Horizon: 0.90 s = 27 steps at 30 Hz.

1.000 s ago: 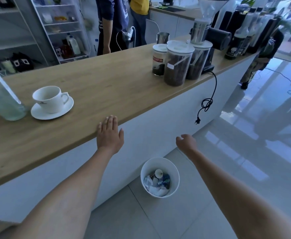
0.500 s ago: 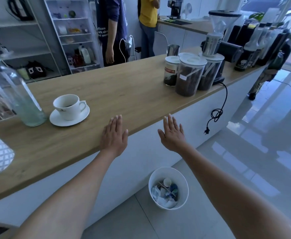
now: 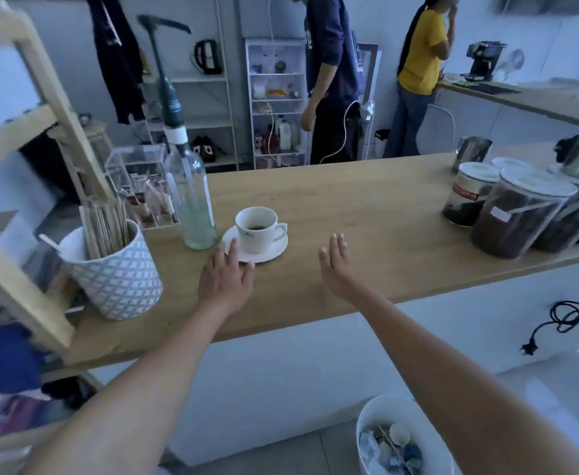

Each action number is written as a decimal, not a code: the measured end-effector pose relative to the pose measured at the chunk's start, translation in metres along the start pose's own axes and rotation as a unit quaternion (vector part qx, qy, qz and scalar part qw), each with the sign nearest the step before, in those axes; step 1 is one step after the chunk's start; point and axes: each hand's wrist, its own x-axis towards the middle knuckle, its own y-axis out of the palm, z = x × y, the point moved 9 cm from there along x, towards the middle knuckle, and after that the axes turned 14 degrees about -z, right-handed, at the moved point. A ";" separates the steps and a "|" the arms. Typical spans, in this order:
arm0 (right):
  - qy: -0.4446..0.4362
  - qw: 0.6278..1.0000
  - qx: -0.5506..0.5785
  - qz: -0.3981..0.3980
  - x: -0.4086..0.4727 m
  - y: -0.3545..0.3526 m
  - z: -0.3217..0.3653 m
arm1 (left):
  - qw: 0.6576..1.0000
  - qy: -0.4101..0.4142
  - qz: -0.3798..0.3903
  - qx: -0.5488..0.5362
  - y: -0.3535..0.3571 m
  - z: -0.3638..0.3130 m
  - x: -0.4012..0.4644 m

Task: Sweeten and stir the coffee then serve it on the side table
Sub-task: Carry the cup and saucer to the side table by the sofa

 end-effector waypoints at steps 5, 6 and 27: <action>0.074 0.988 0.128 0.054 0.036 0.027 0.025 | 0.988 -0.125 0.043 -0.078 -0.004 0.036 0.021; 0.095 0.983 0.145 0.061 0.046 0.033 0.026 | 0.981 -0.160 0.040 -0.104 -0.001 0.043 0.030; 0.330 0.833 0.311 0.318 0.094 0.093 0.024 | 0.774 -0.477 0.058 -0.413 0.041 0.044 0.073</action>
